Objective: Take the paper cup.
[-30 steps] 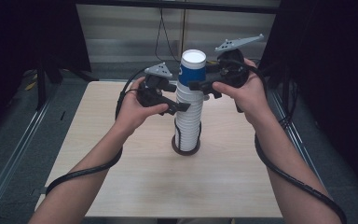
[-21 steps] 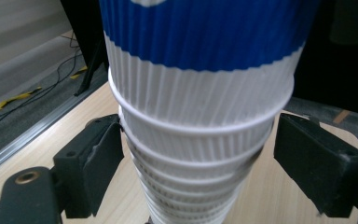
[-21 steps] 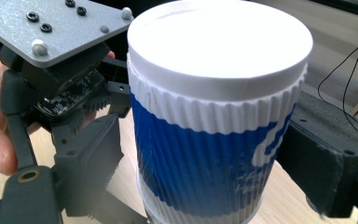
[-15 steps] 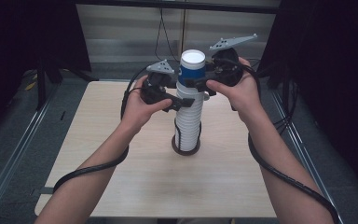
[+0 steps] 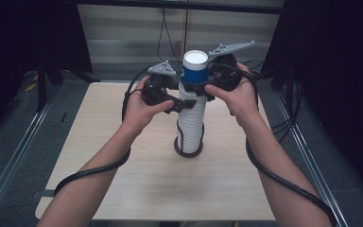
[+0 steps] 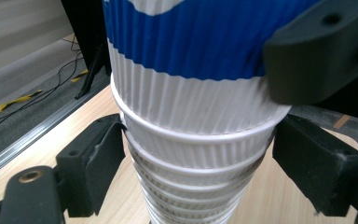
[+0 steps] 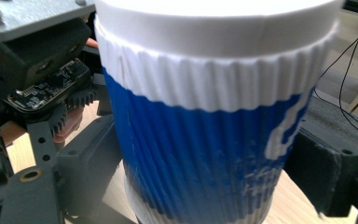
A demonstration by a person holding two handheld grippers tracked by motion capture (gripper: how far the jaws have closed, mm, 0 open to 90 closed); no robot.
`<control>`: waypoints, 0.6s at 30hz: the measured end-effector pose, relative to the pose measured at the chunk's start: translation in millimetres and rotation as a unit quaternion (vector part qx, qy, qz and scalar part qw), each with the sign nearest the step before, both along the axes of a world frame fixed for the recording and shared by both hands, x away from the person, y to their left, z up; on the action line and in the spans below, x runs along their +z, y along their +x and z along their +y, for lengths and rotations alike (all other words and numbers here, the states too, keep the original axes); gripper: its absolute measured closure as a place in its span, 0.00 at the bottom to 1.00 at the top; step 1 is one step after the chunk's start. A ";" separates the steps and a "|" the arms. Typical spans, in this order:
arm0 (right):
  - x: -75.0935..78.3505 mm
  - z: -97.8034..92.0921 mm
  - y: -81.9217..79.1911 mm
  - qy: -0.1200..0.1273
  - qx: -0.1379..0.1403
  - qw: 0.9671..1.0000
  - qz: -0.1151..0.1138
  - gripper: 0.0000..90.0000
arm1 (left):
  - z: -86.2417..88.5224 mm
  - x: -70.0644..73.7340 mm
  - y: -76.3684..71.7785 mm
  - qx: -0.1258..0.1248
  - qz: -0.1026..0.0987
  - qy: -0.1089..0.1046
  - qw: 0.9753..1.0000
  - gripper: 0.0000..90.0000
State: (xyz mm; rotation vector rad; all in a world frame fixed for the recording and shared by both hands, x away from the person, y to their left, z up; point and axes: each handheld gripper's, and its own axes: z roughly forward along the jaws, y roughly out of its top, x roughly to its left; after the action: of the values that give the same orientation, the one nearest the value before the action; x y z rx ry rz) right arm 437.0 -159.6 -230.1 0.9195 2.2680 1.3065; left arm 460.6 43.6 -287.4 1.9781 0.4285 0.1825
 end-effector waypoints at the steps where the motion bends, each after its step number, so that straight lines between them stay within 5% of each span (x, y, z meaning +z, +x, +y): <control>1: -1.7 0.4 0.0 0.002 -0.002 1.000 -0.001 0.16 | -0.3 -0.4 -0.2 0.002 0.000 -0.003 1.000 0.18; 12: -16.1 2.6 2.4 0.017 -0.010 1.000 -0.006 0.16 | 0.9 -1.5 -1.0 0.003 -0.002 -0.007 1.000 0.19; 18: -17.7 2.7 -0.6 0.015 -0.007 0.999 -0.030 0.19 | 1.2 -1.0 -1.1 0.002 -0.001 -0.005 1.000 0.19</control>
State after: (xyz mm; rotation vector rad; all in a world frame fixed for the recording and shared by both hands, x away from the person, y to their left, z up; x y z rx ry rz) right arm 436.4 -156.8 -247.8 0.8913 2.1982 1.3480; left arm 459.5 44.9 -288.4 1.9667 0.4326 0.1845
